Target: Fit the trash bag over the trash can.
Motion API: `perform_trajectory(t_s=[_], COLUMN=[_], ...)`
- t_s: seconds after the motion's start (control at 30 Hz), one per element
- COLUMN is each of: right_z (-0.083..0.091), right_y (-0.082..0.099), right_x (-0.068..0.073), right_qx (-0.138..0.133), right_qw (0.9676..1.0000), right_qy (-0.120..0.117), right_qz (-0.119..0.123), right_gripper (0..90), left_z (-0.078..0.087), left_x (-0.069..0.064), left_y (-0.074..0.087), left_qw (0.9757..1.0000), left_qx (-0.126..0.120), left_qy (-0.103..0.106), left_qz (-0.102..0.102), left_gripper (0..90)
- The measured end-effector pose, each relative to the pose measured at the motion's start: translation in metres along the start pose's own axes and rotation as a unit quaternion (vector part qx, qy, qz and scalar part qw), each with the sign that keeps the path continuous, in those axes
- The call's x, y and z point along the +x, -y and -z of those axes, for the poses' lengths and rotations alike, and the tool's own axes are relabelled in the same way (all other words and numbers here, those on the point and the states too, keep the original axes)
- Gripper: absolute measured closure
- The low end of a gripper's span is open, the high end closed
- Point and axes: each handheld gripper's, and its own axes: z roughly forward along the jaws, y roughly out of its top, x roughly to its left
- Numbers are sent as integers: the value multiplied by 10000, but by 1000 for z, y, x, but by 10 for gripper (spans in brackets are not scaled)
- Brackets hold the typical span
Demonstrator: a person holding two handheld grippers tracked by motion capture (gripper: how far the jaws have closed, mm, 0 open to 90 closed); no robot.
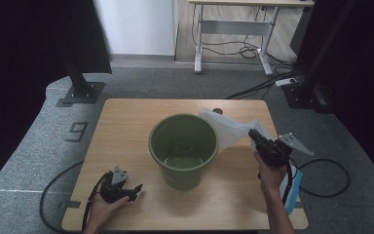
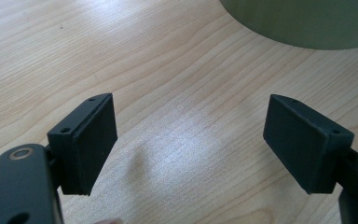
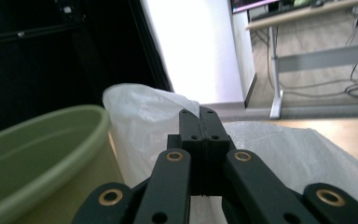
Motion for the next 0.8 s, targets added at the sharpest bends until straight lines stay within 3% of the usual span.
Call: perform_trajectory(t_s=[0.13, 0.2, 0.4, 0.8], right_z=[4, 8, 14, 17], right_y=[-18, -33, -59, -95], right_x=[13, 23, 35, 54], right_qx=[-346, -678, -1042, -1353], right_qw=[9994, 9976, 9943, 9898], right_qy=[2, -34, -82, -143], right_qz=[52, 115, 202, 421], right_gripper=[889, 889, 889, 889], left_z=[0, -1, -2, -1], left_x=[1, 1, 3, 5], left_y=[0, 0, 1, 2], left_qw=[10000, 9999, 9999, 9998], left_qx=[6, 43, 82, 95], left_qy=[46, 108, 133, 142], left_qz=[22, 47, 71, 128], left_gripper=[174, 174, 174, 174])
